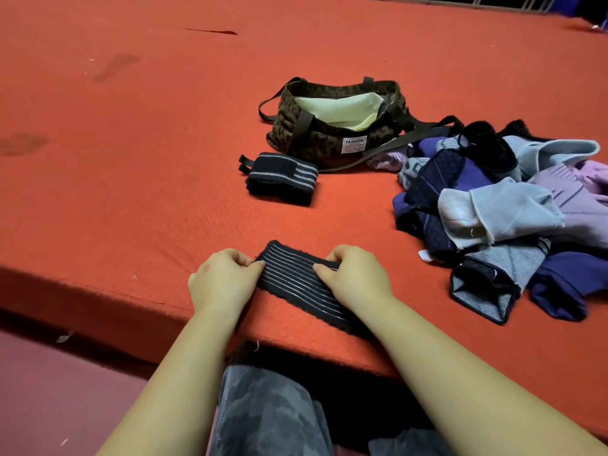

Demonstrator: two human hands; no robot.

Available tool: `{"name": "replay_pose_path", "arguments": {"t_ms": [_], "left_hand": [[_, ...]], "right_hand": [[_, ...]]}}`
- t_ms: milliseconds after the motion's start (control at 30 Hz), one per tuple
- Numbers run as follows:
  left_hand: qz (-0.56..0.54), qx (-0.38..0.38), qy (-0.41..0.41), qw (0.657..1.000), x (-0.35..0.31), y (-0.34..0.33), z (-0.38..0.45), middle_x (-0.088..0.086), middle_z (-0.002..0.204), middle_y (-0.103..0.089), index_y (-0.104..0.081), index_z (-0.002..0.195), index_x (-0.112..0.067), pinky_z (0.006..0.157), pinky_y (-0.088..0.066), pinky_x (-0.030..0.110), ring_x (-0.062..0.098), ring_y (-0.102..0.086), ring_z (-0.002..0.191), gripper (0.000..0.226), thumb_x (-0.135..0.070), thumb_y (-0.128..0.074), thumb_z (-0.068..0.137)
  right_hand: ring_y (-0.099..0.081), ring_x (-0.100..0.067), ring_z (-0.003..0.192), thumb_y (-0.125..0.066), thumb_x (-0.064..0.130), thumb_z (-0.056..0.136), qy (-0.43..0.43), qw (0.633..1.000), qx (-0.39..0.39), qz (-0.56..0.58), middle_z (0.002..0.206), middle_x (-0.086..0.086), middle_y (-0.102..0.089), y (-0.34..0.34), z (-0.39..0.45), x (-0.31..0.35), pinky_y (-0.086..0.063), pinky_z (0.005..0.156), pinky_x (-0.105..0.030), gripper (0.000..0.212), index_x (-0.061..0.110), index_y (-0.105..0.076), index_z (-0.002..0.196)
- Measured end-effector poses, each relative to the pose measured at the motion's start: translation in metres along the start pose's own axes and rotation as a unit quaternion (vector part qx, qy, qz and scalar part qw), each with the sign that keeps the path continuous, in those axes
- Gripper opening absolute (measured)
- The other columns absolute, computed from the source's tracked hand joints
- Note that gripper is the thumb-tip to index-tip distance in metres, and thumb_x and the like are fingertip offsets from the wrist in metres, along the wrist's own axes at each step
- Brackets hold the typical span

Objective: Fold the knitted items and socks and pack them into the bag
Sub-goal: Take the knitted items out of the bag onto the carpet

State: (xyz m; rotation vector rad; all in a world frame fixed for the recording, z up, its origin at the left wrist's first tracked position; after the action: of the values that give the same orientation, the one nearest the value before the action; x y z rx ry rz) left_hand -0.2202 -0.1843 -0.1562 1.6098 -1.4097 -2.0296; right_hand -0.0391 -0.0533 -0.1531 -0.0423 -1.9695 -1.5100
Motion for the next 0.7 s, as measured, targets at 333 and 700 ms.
{"name": "replay_pose_path", "arguments": {"t_ms": [333, 700], "left_hand": [[0.045, 0.018, -0.075, 0.996, -0.014, -0.009, -0.001, 0.001, 0.102, -0.063, -0.055, 0.102, -0.025, 0.081, -0.044, 0.034, 0.025, -0.057, 0.097, 0.016, -0.024, -0.056, 0.086], [0.104, 0.065, -0.104, 0.987, -0.04, -0.029, -0.02, 0.002, 0.104, -0.065, -0.054, 0.108, -0.023, 0.08, -0.04, 0.032, 0.027, -0.058, 0.102, 0.024, -0.023, -0.053, 0.084]], "right_hand": [[-0.05, -0.025, 0.113, -0.056, 0.067, 0.076, -0.018, 0.984, -0.023, -0.178, 0.114, -0.001, -0.058, 0.012, -0.009, -0.009, -0.032, 0.093, -0.037, 0.057, 0.022, -0.054, 0.111], [-0.059, -0.029, 0.102, -0.065, 0.051, 0.081, -0.123, 0.987, 0.034, -0.101, 0.11, -0.01, -0.065, 0.046, -0.022, -0.081, -0.044, 0.076, -0.032, 0.039, 0.016, -0.056, 0.094]]}}
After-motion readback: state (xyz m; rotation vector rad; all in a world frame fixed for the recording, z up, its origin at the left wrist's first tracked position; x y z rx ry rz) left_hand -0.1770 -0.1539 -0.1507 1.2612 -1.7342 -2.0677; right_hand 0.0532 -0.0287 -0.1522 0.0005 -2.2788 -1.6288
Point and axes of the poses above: each hand's wrist, its own z-axis towards the middle knuckle, its own y-axis out of the back of the hand, x = y × z, the point moved 9 cm from there along z, towards the middle knuckle
